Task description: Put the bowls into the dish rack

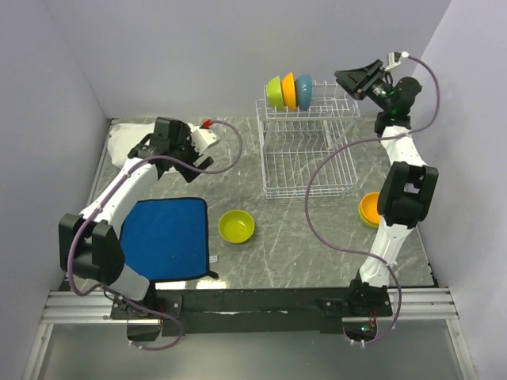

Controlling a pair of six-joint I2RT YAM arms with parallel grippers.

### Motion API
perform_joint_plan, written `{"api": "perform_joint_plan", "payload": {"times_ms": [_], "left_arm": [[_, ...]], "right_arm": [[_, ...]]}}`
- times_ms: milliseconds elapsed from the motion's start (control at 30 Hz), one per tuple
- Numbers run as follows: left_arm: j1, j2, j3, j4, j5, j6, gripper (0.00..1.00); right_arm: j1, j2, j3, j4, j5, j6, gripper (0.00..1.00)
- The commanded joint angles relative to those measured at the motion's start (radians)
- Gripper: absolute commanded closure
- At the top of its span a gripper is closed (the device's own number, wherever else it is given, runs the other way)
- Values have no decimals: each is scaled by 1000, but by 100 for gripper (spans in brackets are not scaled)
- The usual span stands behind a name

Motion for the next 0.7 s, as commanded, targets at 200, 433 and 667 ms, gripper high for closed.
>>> {"api": "perform_joint_plan", "payload": {"times_ms": [200,433,667], "left_arm": [[43,-314,-144,148,14,-122,3],[164,-682,-325,150,-9,-360,3],[259,-937,-377,-13,-4,-384,4]], "right_arm": [[45,-372,-125,-588,-25,-879,0],[499,-899,-586,-943,267,-1631,0],[943,-1039,-823,-1144,363,-1874,13]]}}
